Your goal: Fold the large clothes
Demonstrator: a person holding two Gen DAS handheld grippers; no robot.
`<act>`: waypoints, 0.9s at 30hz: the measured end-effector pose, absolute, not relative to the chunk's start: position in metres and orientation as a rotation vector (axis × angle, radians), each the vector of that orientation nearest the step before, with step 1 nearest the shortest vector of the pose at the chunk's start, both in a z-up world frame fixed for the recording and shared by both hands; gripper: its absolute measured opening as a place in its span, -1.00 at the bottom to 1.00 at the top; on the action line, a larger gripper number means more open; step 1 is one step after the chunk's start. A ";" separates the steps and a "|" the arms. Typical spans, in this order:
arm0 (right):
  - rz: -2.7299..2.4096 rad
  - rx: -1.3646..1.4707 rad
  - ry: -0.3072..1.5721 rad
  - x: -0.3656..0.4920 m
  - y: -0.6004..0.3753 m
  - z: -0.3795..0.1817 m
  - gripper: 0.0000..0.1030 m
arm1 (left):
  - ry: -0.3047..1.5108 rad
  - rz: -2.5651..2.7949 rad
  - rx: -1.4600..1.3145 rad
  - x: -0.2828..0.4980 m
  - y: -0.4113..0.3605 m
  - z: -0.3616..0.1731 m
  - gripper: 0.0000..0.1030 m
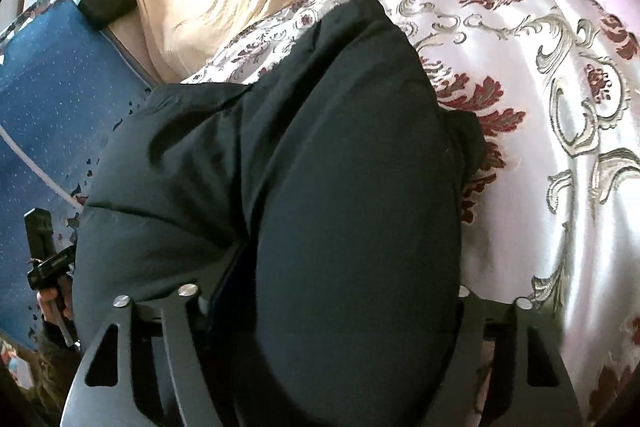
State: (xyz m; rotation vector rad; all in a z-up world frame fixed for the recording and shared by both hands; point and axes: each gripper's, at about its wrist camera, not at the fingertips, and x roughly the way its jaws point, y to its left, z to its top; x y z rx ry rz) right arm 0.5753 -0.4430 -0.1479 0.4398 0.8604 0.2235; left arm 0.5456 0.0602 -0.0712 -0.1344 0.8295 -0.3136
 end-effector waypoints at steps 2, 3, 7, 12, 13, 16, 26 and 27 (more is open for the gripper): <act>0.206 0.427 0.838 0.570 -0.440 -0.139 -0.04 | 0.809 -0.294 -0.089 0.540 0.053 -0.065 -0.53; 0.202 0.426 0.828 0.567 -0.439 -0.136 -0.16 | 0.801 -0.285 -0.068 0.538 0.048 -0.062 -0.57; 0.200 0.462 0.762 0.553 -0.441 -0.124 -0.37 | 0.765 -0.275 -0.055 0.525 0.044 -0.048 -0.64; 0.193 0.466 0.688 0.535 -0.436 -0.106 -0.53 | 0.707 -0.272 -0.060 0.503 0.040 -0.024 -0.70; 0.199 0.470 0.675 0.532 -0.435 -0.102 -0.53 | 0.692 -0.268 -0.058 0.497 0.039 -0.019 -0.70; 0.234 0.450 0.656 0.520 -0.424 -0.083 -0.55 | 0.656 -0.259 -0.036 0.476 0.034 0.000 -0.71; 0.305 0.436 0.640 0.448 -0.410 -0.036 -0.55 | 0.630 -0.250 0.014 0.421 0.028 0.051 -0.71; 0.304 0.439 0.640 0.439 -0.411 -0.034 -0.55 | 0.632 -0.253 0.015 0.416 0.028 0.053 -0.71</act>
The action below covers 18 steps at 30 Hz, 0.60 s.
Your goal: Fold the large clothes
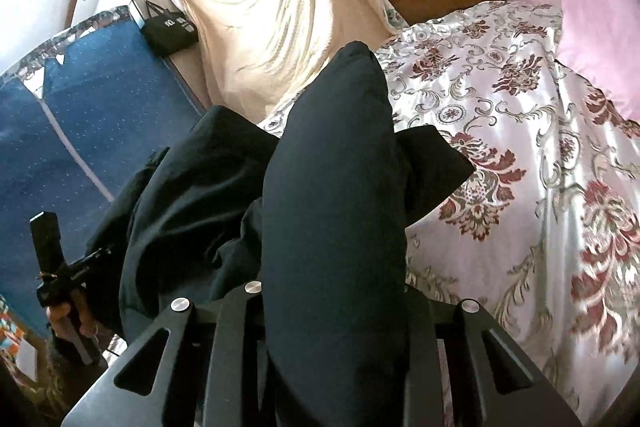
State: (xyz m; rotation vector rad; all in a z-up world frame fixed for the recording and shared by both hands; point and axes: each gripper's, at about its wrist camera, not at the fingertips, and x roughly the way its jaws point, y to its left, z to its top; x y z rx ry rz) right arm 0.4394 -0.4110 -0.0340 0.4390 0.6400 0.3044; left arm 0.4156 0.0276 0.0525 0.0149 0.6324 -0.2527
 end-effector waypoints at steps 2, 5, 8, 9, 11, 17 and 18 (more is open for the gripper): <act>0.302 0.439 0.643 0.425 -0.411 -0.031 -0.55 | 0.637 -0.256 0.022 0.401 0.028 0.055 -0.71; 0.302 0.432 0.655 0.404 -0.409 -0.028 -0.55 | 0.647 -0.251 0.023 0.384 0.029 0.052 -0.71; 0.297 0.435 0.663 0.392 -0.408 -0.031 -0.55 | 0.666 -0.251 0.008 0.378 0.033 0.045 -0.71; 0.294 0.436 0.668 0.389 -0.406 -0.032 -0.55 | 0.675 -0.250 0.004 0.377 0.034 0.042 -0.71; 0.285 0.443 0.680 0.385 -0.405 -0.036 -0.55 | 0.700 -0.248 -0.009 0.380 0.037 0.033 -0.71; 0.249 0.428 0.728 0.390 -0.397 -0.061 -0.55 | 0.761 -0.231 -0.035 0.385 0.044 0.001 -0.71; 0.240 0.423 0.728 0.391 -0.396 -0.064 -0.55 | 0.761 -0.227 -0.034 0.386 0.045 -0.004 -0.71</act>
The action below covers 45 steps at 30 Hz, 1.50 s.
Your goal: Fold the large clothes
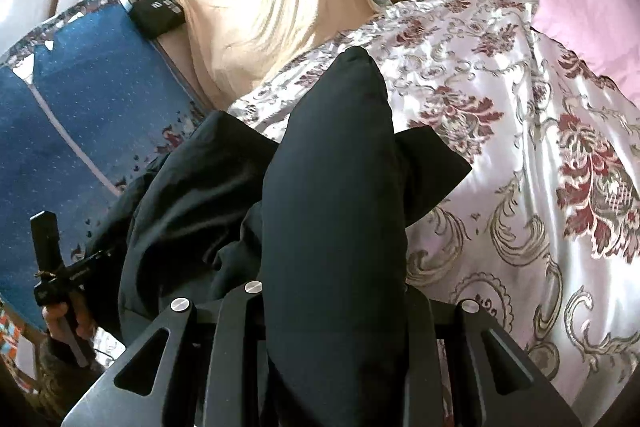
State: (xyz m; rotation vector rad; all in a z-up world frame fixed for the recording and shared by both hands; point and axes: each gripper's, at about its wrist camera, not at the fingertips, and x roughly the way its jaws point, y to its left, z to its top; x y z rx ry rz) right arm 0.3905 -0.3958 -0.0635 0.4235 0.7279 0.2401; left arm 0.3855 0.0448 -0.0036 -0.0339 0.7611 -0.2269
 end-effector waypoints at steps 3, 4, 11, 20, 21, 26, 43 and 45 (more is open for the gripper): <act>0.218 0.425 0.725 0.390 -0.399 -0.072 -0.53 | 0.771 -0.218 -0.042 0.388 0.047 -0.013 -0.70; 0.208 0.430 0.727 0.390 -0.400 -0.075 -0.51 | 0.777 -0.213 -0.045 0.389 0.049 -0.017 -0.69; 0.139 0.430 0.758 0.396 -0.406 -0.091 -0.23 | 0.832 -0.158 -0.070 0.395 0.056 -0.030 -0.40; 0.045 0.346 0.782 0.397 -0.399 -0.089 0.52 | 0.859 -0.121 -0.227 0.397 0.077 -0.035 0.80; 0.035 0.340 0.783 0.396 -0.398 -0.087 0.55 | 0.865 -0.114 -0.225 0.397 0.077 -0.035 0.81; -0.038 0.263 0.751 0.385 -0.391 -0.074 0.91 | 0.832 -0.050 -0.163 0.383 0.072 -0.028 0.85; -0.013 0.149 0.595 0.307 -0.342 0.004 0.93 | 0.639 -0.049 -0.075 0.294 0.044 0.025 1.00; -0.002 0.139 0.575 0.296 -0.335 0.012 0.93 | 0.615 -0.053 -0.066 0.281 0.041 0.032 1.00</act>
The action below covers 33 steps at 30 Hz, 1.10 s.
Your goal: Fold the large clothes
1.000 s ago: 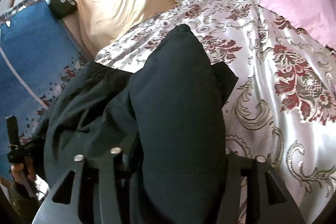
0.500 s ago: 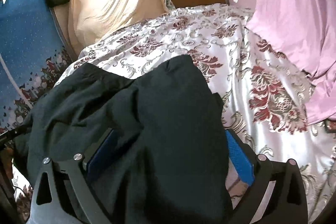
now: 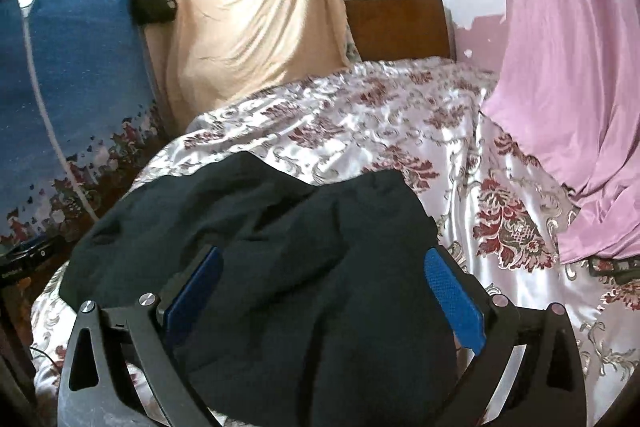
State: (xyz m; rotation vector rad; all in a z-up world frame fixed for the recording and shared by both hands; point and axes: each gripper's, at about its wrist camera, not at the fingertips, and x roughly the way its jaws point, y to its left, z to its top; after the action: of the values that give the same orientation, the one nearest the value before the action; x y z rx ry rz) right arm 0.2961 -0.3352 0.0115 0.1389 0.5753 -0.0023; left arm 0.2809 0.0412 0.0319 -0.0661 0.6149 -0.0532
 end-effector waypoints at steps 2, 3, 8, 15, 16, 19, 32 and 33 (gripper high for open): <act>0.003 0.124 0.556 0.283 -0.328 0.019 0.93 | 0.596 -0.057 -0.061 0.266 0.039 0.038 1.00; 0.005 0.119 0.550 0.278 -0.325 0.021 0.93 | 0.588 -0.060 -0.060 0.260 0.037 0.040 1.00; 0.009 0.097 0.515 0.247 -0.313 0.032 0.93 | 0.537 -0.062 -0.047 0.227 0.030 0.052 1.00; 0.015 0.063 0.459 0.201 -0.293 0.046 0.93 | 0.492 -0.084 -0.029 0.187 0.019 0.061 1.00; 0.022 0.057 0.451 0.194 -0.290 0.047 0.93 | 0.486 -0.085 -0.022 0.182 0.017 0.061 1.00; 0.030 0.043 0.436 0.177 -0.281 0.050 0.93 | 0.464 -0.083 -0.006 0.169 0.014 0.061 1.00; -0.046 -0.018 0.316 0.114 -0.261 0.054 0.93 | 0.395 -0.085 -0.009 0.125 0.007 0.054 1.00; -0.049 -0.023 0.307 0.110 -0.260 0.055 0.93 | 0.392 -0.084 -0.010 0.123 0.007 0.054 1.00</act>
State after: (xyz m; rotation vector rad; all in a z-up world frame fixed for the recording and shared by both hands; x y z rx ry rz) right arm 0.1103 -0.2599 0.0550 -0.0234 0.3069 -0.0489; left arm 0.1235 0.0072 0.0537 -0.0101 0.3915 -0.0840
